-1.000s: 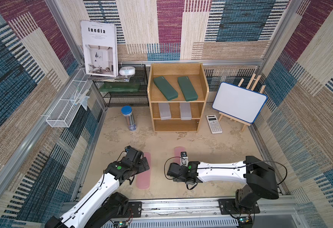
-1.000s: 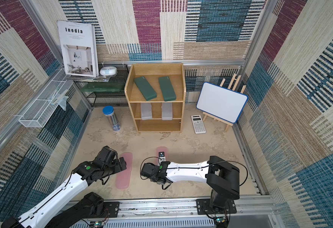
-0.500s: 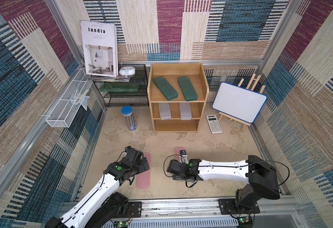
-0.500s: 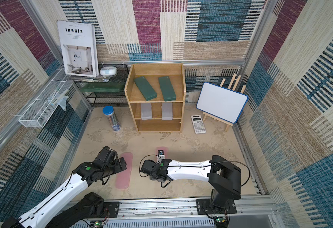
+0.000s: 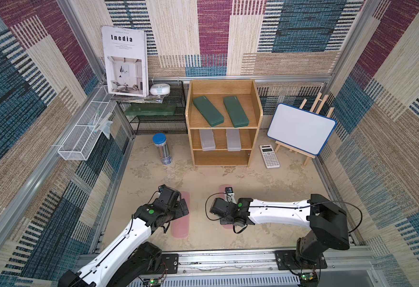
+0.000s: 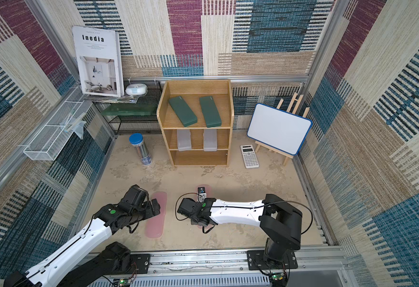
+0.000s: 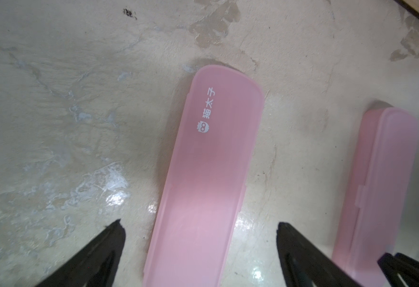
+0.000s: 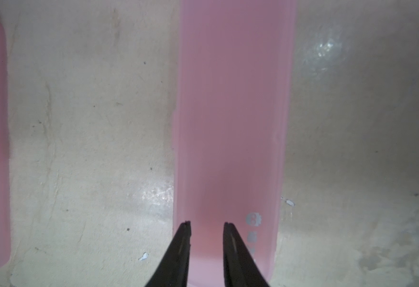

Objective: Place the pencil cases on the shelf according to color
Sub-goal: Pick up the pencil case from the center of the board.

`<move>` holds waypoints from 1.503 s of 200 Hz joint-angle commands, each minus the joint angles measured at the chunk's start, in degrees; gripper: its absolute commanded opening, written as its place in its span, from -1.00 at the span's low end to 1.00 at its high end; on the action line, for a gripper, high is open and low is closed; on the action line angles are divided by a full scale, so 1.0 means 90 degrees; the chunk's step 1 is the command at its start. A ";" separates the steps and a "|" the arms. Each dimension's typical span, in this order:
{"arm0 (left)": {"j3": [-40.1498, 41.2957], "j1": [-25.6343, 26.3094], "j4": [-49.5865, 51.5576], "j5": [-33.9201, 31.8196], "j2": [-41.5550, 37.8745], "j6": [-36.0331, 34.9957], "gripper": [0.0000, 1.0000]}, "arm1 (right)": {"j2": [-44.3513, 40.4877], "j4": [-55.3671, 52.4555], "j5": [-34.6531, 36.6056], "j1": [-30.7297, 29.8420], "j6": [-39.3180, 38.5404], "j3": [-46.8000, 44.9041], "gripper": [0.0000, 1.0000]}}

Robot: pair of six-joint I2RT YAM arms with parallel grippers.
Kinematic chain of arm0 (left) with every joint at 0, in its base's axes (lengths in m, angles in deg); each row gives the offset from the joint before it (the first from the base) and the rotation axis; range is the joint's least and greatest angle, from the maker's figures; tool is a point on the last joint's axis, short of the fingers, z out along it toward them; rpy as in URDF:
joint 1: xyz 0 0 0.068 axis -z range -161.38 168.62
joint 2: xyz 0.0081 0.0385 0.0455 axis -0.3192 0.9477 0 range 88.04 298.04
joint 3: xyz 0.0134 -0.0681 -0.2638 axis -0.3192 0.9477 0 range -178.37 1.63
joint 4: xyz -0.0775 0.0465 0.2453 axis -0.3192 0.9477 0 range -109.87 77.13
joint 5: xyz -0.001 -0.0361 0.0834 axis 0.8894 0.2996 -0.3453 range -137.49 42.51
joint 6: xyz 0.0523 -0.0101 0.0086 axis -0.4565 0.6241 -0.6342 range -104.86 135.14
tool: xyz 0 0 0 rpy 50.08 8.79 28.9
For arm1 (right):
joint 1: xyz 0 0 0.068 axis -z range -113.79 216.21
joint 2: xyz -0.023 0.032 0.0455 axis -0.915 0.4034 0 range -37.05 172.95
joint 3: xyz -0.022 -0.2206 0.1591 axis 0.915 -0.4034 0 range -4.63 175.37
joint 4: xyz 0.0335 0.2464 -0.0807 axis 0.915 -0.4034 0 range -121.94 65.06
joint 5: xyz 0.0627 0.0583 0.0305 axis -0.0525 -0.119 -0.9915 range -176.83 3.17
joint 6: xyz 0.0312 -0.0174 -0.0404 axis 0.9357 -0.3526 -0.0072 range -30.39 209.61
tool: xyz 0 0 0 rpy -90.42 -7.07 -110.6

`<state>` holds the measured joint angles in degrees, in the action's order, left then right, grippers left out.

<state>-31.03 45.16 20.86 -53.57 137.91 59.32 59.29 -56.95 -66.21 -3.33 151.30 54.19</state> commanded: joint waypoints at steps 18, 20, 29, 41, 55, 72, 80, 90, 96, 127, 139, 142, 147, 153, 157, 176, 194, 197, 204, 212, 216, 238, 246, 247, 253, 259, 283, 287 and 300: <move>0.0074 0.0000 -0.0109 0.0068 -0.0028 -0.0002 0.98 | 0.0475 0.0456 -0.0250 0.0017 -0.0009 -0.0196 -0.46; 0.0074 0.0000 -0.0104 0.0070 -0.0024 -0.0001 0.98 | 0.0497 0.0452 -0.0260 0.0020 -0.0004 -0.0205 -0.47; 0.0099 0.0000 -0.0111 0.0098 -0.0035 -0.0007 0.98 | 0.0560 0.0437 -0.0288 0.0022 0.0035 -0.0244 -0.49; 0.0129 -0.0001 -0.0122 0.0110 -0.0060 0.0003 0.98 | 0.0534 0.0403 -0.0290 0.0021 0.0068 -0.0310 -0.49; 0.0153 0.0000 -0.0123 0.0110 -0.0096 0.0013 0.99 | 0.0399 0.0347 -0.0228 0.0026 0.0098 -0.0354 -0.49; 0.0153 -0.0002 -0.0112 0.0111 -0.0130 0.0020 0.98 | 0.0191 0.0063 -0.0046 0.0021 0.0122 -0.0221 -0.43; 0.0144 0.0000 -0.0099 0.0110 -0.0157 0.0020 0.98 | 0.0066 -0.0097 0.0041 0.0021 0.0127 -0.0121 -0.34; 0.0130 0.0000 -0.0092 0.0110 -0.0188 0.0012 0.99 | -0.0094 -0.0305 0.0110 0.0026 0.0109 0.0029 -0.15; 0.0108 0.0000 -0.0083 0.0111 -0.0200 0.0003 0.99 | -0.0197 -0.0409 0.0132 0.0021 0.0109 0.0108 -0.02; 0.0031 -0.0003 -0.0079 0.0149 -0.0175 -0.0034 0.98 | -0.0368 -0.0896 -0.0140 0.0012 0.0104 0.0411 0.51; 0.0031 -0.0001 -0.0063 0.0159 -0.0147 -0.0040 0.99 | -0.0284 -0.0940 -0.0358 0.0002 0.0133 0.0372 0.61; 0.0027 -0.0007 -0.0071 0.0166 -0.0141 -0.0049 0.98 | -0.0263 -0.0928 -0.0430 0.0002 0.0133 0.0348 0.62; 0.0035 0.0000 -0.0061 0.0168 -0.0144 -0.0052 0.98 | -0.0212 -0.0915 -0.0539 -0.0003 0.0130 0.0316 0.66; 0.0033 -0.0002 -0.0054 0.0169 -0.0142 -0.0055 0.98 | -0.0139 -0.0896 -0.0634 -0.0030 0.0145 0.0283 0.70; 0.0036 0.0000 -0.0047 0.0177 -0.0153 -0.0056 0.98 | -0.0090 -0.0887 -0.0683 -0.0050 0.0155 0.0259 0.73; 0.0046 0.0000 -0.0009 0.0178 -0.0207 -0.0069 0.98 | 0.0129 -0.0878 -0.0777 -0.0119 0.0272 0.0178 0.86; 0.0056 -0.0005 0.0013 0.0159 -0.0266 -0.0058 0.98 | 0.0222 -0.0678 -0.0843 -0.0129 0.0289 0.0084 0.88; 0.0063 -0.0006 0.0011 0.0150 -0.0270 -0.0060 0.98 | 0.0232 -0.0621 -0.0854 -0.0134 0.0283 0.0063 0.88; 0.0053 -0.0001 0.0020 0.0149 -0.0276 -0.0065 0.98 | 0.0248 -0.0500 -0.0873 -0.0132 0.0270 0.0029 0.88; 0.0038 0.0000 0.0025 0.0149 -0.0280 -0.0060 0.98 | 0.0286 -0.0422 -0.0887 -0.0129 0.0255 0.0004 0.88; 0.0036 -0.0003 0.0025 0.0149 -0.0280 -0.0065 0.98 | 0.0314 -0.0407 -0.0888 -0.0134 0.0264 -0.0003 0.87; 0.0007 0.0000 0.0035 0.0150 -0.0248 -0.0059 0.98 | 0.0516 -0.0419 -0.0813 -0.0131 0.0323 -0.0012 0.84; 0.0006 -0.0005 0.0036 0.0150 -0.0254 -0.0065 0.98 | 0.0559 -0.0405 -0.0781 -0.0130 0.0327 -0.0038 0.83; 0.0006 -0.0003 0.0035 0.0150 -0.0251 -0.0060 0.98 | 0.0562 -0.0392 -0.0774 -0.0132 0.0325 -0.0045 0.83; 0.0007 -0.0006 0.0024 0.0153 -0.0257 -0.0065 0.99 | 0.0580 -0.0328 -0.0759 -0.0134 0.0341 -0.0075 0.82; 0.0007 -0.0003 0.0015 0.0159 -0.0258 -0.0059 0.98 | 0.0585 -0.0267 -0.0744 -0.0135 0.0333 -0.0118 0.80; -0.0003 -0.0002 0.0041 0.0150 -0.0242 -0.0075 0.98 | 0.0553 -0.0146 -0.0700 -0.0135 0.0405 -0.0289 0.70; -0.0003 -0.0003 0.0049 0.0149 -0.0252 -0.0068 0.98 | 0.0529 -0.0153 -0.0683 -0.0144 0.0420 -0.0315 0.67; -0.0003 -0.0003 0.0054 0.0139 -0.0262 -0.0075 0.98 | 0.0413 -0.0173 -0.0593 -0.0154 0.0482 -0.0400 0.60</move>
<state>-30.64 45.14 20.66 -52.04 135.66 59.30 63.09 -59.05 -70.76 -4.62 153.94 52.36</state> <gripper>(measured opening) 0.991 0.826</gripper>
